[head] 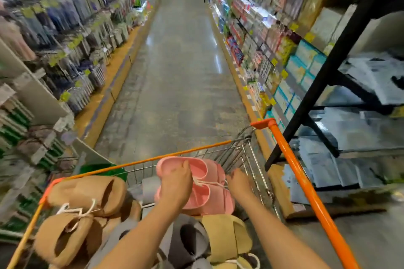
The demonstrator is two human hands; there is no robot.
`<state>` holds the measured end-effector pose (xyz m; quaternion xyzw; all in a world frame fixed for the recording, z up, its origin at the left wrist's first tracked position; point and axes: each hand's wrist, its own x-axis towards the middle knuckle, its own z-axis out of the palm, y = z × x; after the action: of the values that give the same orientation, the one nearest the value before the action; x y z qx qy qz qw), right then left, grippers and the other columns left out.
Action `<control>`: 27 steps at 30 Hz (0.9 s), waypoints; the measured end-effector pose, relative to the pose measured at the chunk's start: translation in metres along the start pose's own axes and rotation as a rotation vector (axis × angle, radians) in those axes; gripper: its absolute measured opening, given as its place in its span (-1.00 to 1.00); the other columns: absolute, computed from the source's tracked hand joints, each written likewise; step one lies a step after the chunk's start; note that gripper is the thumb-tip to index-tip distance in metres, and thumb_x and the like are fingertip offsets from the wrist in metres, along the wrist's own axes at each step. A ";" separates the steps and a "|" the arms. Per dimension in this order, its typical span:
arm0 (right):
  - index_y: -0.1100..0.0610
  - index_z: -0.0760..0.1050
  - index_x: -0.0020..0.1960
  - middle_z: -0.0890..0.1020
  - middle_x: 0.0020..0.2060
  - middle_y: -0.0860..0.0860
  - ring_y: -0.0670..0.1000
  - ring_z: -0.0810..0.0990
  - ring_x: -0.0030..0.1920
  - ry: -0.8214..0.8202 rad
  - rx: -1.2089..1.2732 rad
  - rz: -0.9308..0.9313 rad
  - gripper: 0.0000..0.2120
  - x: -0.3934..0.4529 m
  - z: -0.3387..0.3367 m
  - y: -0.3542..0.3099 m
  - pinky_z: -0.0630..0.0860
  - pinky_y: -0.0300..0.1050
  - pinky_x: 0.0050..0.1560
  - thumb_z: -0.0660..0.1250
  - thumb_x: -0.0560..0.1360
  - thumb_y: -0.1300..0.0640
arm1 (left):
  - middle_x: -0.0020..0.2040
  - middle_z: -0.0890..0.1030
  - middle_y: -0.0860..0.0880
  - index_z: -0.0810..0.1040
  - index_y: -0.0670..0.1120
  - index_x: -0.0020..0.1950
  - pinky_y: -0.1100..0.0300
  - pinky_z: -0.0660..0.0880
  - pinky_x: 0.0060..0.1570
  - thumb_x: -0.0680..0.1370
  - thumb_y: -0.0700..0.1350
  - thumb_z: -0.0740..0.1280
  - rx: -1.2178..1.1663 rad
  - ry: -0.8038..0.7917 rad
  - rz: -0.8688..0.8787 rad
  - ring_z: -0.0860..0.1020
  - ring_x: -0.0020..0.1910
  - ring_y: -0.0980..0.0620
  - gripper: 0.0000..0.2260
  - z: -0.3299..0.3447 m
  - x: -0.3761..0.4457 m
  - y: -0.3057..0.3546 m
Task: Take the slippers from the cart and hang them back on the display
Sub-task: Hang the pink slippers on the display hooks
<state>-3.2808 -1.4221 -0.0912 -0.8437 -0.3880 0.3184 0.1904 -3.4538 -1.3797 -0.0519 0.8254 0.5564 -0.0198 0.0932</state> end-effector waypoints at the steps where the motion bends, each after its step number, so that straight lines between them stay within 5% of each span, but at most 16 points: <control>1: 0.32 0.39 0.16 0.53 0.14 0.25 0.20 0.51 0.14 -0.013 0.000 0.013 -0.75 0.006 0.004 -0.001 0.43 -0.06 -0.04 0.13 0.58 0.19 | 0.22 0.52 -0.14 0.25 -0.17 0.38 0.06 0.49 -0.07 0.59 -0.22 0.09 0.006 -0.015 0.003 0.55 0.12 -0.11 -0.66 0.001 0.006 -0.002; 11: 0.28 0.37 0.25 0.49 0.20 0.22 0.17 0.51 0.14 -0.172 0.016 0.145 -0.73 0.054 0.024 0.005 0.44 -0.04 0.08 0.08 0.58 0.24 | 0.25 0.47 -0.08 0.23 -0.10 0.36 0.05 0.45 -0.03 0.63 -0.04 0.08 0.055 -0.216 0.037 0.54 0.14 -0.11 -0.68 0.025 0.047 0.022; 15: 0.20 0.46 0.20 0.59 0.05 0.18 0.10 0.54 -0.07 -0.214 0.041 0.201 -0.68 0.065 0.044 0.007 0.47 -0.10 0.00 0.02 0.56 0.23 | 0.32 0.41 -0.11 0.16 -0.11 0.44 0.04 0.45 0.02 0.61 0.18 0.03 0.021 -0.293 0.016 0.53 0.14 -0.14 -0.49 0.039 0.052 0.033; 19: 0.24 0.50 0.14 0.60 0.06 0.17 0.16 0.57 0.06 -0.218 -0.063 0.261 -0.72 0.071 0.053 0.006 0.50 0.03 0.13 0.07 0.55 0.26 | 0.24 0.45 -0.10 0.25 -0.10 0.37 0.05 0.46 0.00 0.47 0.36 0.14 -0.035 -0.344 -0.056 0.53 0.12 -0.11 -0.33 0.047 0.057 0.041; 23: 0.19 0.49 0.13 0.61 0.05 0.11 0.10 0.58 0.00 -0.155 -0.163 0.185 -0.73 0.066 0.049 0.008 0.47 -0.10 -0.08 0.06 0.57 0.25 | 0.16 0.43 -0.07 0.37 -0.08 0.26 0.12 0.44 -0.02 0.44 0.22 0.33 -0.210 -0.420 -0.152 0.50 0.00 -0.05 -0.47 0.055 0.057 0.046; 27: 0.16 0.49 0.02 0.58 -0.08 0.08 -0.01 0.49 -0.24 -0.139 0.049 0.255 -0.79 0.069 0.046 0.009 0.41 -0.21 -0.29 0.09 0.60 0.15 | 0.19 0.41 -0.08 0.43 -0.08 0.26 0.14 0.45 0.05 0.45 -0.01 0.38 -0.397 -0.421 -0.270 0.51 0.04 -0.10 -0.59 0.059 0.060 0.046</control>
<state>-3.2735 -1.3704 -0.1564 -0.8571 -0.2818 0.4072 0.1417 -3.3841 -1.3522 -0.1116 0.6877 0.6223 -0.0933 0.3620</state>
